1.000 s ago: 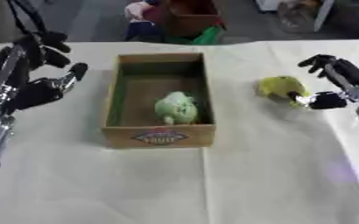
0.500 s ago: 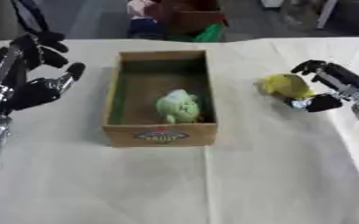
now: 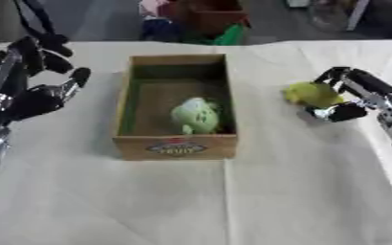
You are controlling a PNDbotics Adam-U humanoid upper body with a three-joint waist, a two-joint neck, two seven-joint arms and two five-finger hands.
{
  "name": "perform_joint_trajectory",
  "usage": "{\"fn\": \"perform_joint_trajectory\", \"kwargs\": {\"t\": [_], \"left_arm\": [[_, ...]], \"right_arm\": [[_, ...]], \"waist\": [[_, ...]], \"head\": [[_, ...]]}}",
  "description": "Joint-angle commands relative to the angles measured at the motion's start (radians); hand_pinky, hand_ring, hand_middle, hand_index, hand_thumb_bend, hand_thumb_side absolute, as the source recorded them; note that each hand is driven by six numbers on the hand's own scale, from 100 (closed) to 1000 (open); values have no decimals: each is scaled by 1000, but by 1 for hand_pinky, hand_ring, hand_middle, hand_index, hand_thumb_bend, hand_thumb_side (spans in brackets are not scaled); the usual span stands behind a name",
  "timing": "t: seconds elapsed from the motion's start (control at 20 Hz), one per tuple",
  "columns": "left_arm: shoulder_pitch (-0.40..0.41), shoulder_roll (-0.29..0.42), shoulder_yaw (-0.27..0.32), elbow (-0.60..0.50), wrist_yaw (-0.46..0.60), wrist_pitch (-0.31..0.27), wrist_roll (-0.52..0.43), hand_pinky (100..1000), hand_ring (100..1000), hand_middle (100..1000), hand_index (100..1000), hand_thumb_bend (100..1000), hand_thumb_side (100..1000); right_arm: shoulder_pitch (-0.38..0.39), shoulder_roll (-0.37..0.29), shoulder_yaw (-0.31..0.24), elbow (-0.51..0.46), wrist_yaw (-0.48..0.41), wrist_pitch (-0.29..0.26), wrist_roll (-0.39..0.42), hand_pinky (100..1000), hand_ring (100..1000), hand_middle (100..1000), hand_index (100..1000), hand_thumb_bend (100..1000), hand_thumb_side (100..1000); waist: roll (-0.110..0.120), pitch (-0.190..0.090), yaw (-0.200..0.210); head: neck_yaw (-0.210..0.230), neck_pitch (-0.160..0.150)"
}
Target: Pick up objects on the table and place them in the box.
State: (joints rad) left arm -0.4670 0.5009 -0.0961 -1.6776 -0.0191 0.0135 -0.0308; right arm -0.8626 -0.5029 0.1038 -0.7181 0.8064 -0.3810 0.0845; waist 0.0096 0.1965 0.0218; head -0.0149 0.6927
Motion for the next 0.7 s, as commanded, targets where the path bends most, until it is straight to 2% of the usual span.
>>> {"fn": "perform_joint_trajectory", "kwargs": {"t": [0.05,0.1,0.15,0.2,0.35,0.45,0.5,0.6,0.7], "left_arm": [[-16,13,8,-15,3,0,-1,660,603,612,780,431,268],[-16,12,8,-15,3,0,-1,660,603,612,780,431,268],[-16,12,8,-15,3,0,-1,660,600,612,780,426,267],[-15,12,8,-15,4,0,-1,660,599,612,780,425,267],[-14,12,9,-15,4,1,0,660,599,612,779,419,265],[-14,12,10,-14,5,1,0,659,599,612,779,417,265],[-13,11,10,-14,5,2,0,659,599,612,779,417,265],[-13,11,10,-14,5,2,0,659,599,612,779,414,264],[-12,11,10,-14,5,2,0,658,599,612,778,414,264]], "right_arm": [[-24,-14,-13,4,23,17,-38,541,663,741,769,453,365],[-25,-13,-15,8,28,24,-52,534,657,737,766,445,361],[-25,-13,-18,12,33,32,-68,482,610,690,729,380,337],[-25,-12,-20,16,37,38,-84,474,603,685,723,370,333],[-25,-11,-21,19,37,44,-125,334,492,580,638,236,279],[-24,-12,-20,18,35,40,-148,258,438,524,579,192,262],[-24,-13,-19,17,37,39,-161,251,432,519,573,188,262],[-22,-13,-21,14,36,38,-191,200,393,463,508,100,235],[-21,-13,-20,9,32,33,-225,187,385,446,492,100,223]], "waist": [[-1,-14,3],[0,-14,3],[0,-14,4],[0,-14,4],[0,-15,4],[0,-15,3],[0,-15,3],[1,-15,2],[2,-15,0]], "head": [[-5,-15],[-5,-15],[-6,-15],[-6,-15],[-6,-15],[-6,-15],[-6,-15],[-5,-15],[-5,-14]]}}
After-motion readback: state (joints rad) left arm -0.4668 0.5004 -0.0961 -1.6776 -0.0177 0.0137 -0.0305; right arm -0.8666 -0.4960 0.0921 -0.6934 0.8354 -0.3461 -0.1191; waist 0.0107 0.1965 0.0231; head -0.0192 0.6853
